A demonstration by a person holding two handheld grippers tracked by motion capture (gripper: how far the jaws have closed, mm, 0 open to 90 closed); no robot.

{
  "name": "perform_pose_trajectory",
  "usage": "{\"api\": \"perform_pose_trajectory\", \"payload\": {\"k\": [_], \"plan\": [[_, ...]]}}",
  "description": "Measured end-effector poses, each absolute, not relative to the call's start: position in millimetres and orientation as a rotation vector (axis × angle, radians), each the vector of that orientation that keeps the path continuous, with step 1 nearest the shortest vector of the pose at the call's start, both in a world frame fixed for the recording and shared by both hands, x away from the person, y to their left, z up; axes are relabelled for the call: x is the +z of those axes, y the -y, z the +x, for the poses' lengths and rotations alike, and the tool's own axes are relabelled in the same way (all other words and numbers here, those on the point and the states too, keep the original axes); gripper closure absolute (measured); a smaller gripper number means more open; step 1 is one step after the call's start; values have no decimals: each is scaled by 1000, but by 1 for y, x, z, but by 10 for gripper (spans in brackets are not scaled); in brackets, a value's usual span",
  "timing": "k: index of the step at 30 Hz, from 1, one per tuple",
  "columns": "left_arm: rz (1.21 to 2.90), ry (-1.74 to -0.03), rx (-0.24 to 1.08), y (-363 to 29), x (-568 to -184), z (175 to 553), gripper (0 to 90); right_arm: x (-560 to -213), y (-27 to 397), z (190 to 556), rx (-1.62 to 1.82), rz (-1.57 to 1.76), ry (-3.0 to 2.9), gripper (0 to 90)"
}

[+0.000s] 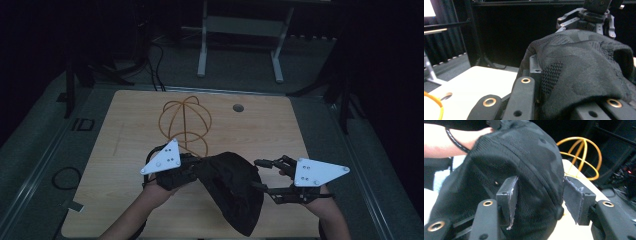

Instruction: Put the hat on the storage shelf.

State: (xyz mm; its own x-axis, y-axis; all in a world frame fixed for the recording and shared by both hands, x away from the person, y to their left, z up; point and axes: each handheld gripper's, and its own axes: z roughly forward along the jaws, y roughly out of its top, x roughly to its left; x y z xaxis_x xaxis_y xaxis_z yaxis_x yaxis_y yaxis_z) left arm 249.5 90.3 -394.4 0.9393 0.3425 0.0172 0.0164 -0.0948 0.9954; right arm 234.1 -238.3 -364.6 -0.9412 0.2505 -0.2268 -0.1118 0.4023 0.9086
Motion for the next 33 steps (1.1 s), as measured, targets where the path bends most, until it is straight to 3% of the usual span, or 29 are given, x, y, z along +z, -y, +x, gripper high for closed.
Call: {"api": "perform_pose_trajectory", "payload": {"k": [6, 9, 13, 16, 27, 28, 30, 33], "plan": [[1649, -264, 270, -89, -392, 249, 887, -363, 232, 236, 1581, 72, -2376, 493], [1657, -268, 275, -87, -392, 250, 887, -364, 229, 236, 1564, 60, -2384, 586], [1663, -275, 263, -85, -393, 251, 887, -366, 226, 234, 1525, 19, -2393, 776], [1663, -288, 263, -85, -394, 253, 886, -368, 224, 232, 1497, -1, -2406, 848], [1689, -357, 290, -83, -401, 260, 868, -366, 232, 240, 1541, 153, -2406, 872], [1683, -370, 304, -83, -400, 260, 840, -366, 234, 240, 1555, 159, -2406, 872], [1682, -413, 346, -85, -397, 259, 701, -365, 237, 240, 1590, 176, -2392, 872], [1686, -435, 374, -87, -393, 256, 619, -363, 242, 240, 1610, 207, -2368, 872]]}}
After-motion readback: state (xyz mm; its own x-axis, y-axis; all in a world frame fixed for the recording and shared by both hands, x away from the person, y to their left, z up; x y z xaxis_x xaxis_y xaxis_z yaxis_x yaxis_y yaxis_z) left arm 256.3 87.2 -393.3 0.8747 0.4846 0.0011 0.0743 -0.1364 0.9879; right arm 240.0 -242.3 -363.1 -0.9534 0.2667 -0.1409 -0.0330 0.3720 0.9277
